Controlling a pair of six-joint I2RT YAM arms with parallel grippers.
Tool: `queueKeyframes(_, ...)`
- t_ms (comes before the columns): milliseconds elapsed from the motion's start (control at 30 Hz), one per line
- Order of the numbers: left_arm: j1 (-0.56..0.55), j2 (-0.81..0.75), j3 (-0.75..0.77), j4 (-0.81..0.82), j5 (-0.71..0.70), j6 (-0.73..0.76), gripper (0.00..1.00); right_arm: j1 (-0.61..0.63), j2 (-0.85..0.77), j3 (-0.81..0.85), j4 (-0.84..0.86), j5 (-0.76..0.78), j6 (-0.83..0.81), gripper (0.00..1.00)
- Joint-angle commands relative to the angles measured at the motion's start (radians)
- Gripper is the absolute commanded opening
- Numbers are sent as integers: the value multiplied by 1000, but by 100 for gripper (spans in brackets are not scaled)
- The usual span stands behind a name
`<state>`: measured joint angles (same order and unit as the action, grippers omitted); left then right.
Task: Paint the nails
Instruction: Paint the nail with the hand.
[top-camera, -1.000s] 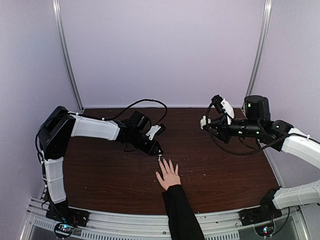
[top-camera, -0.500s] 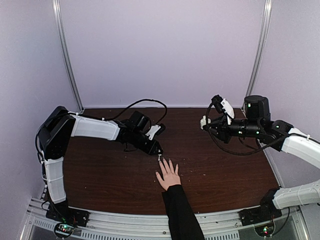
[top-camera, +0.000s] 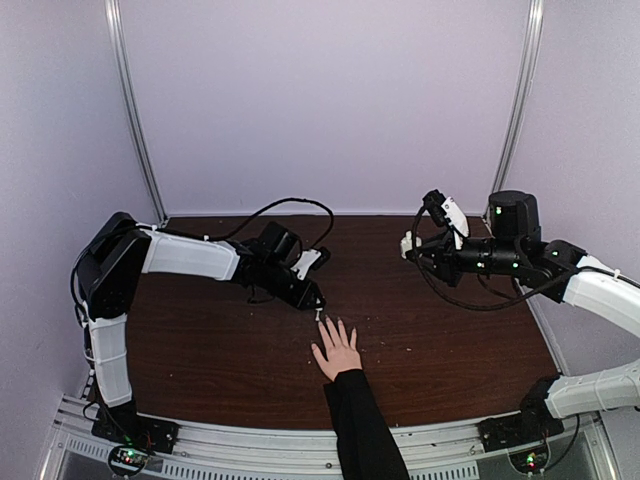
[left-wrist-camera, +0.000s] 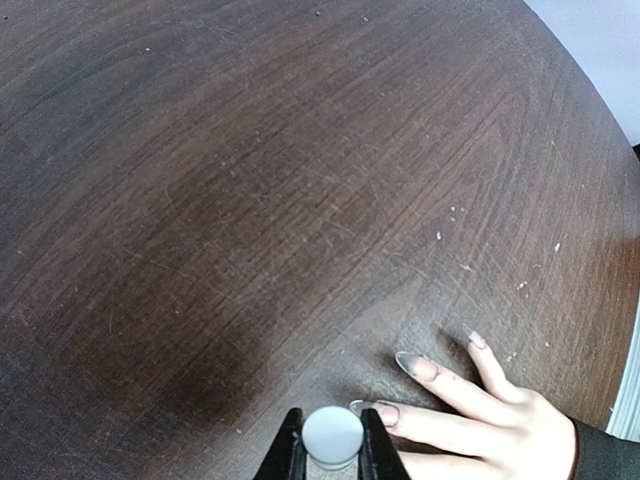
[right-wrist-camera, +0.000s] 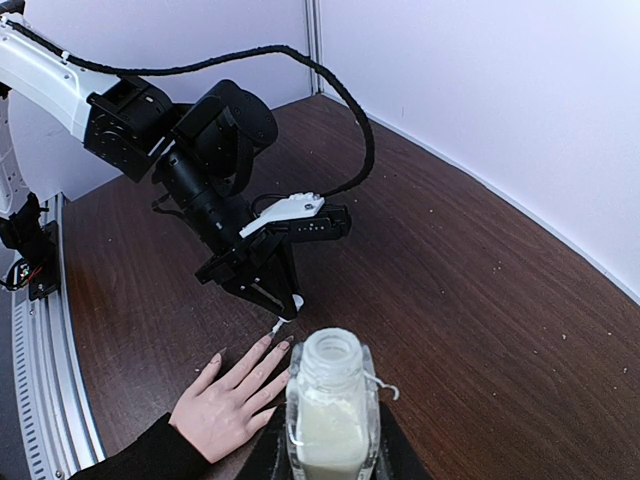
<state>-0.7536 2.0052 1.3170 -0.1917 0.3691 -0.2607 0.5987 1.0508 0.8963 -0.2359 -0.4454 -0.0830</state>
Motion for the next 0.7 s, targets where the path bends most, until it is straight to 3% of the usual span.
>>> queueKeyframes(0,10,-16,14,30,-12,0,0,-6,-20,-10,20,17,-6,0)
queueKeyframes(667,10,-54,-7,50,-18,10,0,-5,-25,-8,17,15,-6,0)
